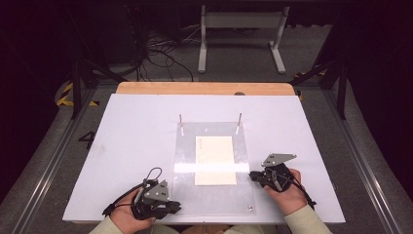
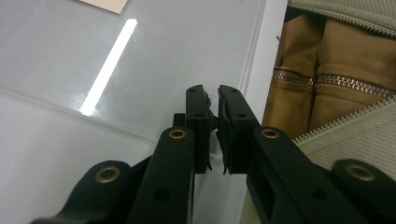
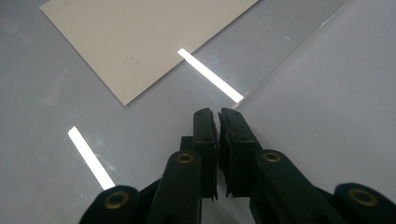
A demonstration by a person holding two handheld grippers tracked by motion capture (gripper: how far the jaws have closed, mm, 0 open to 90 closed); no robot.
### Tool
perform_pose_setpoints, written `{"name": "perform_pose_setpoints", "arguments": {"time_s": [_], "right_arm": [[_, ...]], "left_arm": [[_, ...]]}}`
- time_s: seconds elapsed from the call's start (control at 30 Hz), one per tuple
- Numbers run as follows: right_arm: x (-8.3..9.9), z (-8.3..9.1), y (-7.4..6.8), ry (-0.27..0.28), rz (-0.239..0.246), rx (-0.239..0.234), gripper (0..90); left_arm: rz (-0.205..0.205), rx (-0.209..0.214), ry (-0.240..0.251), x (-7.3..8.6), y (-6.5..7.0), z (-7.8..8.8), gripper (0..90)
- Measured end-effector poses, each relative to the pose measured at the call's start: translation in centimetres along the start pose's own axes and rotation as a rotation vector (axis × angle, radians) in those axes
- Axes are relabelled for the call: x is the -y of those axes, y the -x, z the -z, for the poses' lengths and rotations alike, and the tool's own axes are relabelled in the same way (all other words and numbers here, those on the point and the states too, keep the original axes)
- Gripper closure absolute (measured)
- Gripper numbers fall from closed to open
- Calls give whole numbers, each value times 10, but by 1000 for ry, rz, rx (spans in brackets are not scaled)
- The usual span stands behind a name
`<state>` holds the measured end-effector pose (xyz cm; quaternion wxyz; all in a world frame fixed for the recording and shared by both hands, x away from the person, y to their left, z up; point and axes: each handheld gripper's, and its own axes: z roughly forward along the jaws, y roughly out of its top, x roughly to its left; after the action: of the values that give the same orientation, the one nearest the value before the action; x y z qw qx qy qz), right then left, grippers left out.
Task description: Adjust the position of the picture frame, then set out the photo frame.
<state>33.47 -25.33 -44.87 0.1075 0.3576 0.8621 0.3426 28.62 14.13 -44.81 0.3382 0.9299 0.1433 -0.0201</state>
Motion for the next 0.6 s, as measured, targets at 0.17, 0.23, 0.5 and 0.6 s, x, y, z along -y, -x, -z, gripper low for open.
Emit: {"name": "perform_pose_setpoints", "arguments": {"time_s": [0.17, 0.23, 0.5, 0.6], "right_arm": [[-2, 4, 1, 6, -4, 5, 736], [-6, 10, 2, 33, 4, 20, 720], [-23, 26, 8, 110, 45, 4, 694], [-36, 29, 11, 144, 53, 9, 683]], "left_arm": [[31, -3, 53, 0, -4, 4, 776], [59, -12, 123, 0, -9, 11, 730], [176, -106, 261, 4, -27, 22, 649], [213, -130, 318, 5, -34, 25, 608]]}}
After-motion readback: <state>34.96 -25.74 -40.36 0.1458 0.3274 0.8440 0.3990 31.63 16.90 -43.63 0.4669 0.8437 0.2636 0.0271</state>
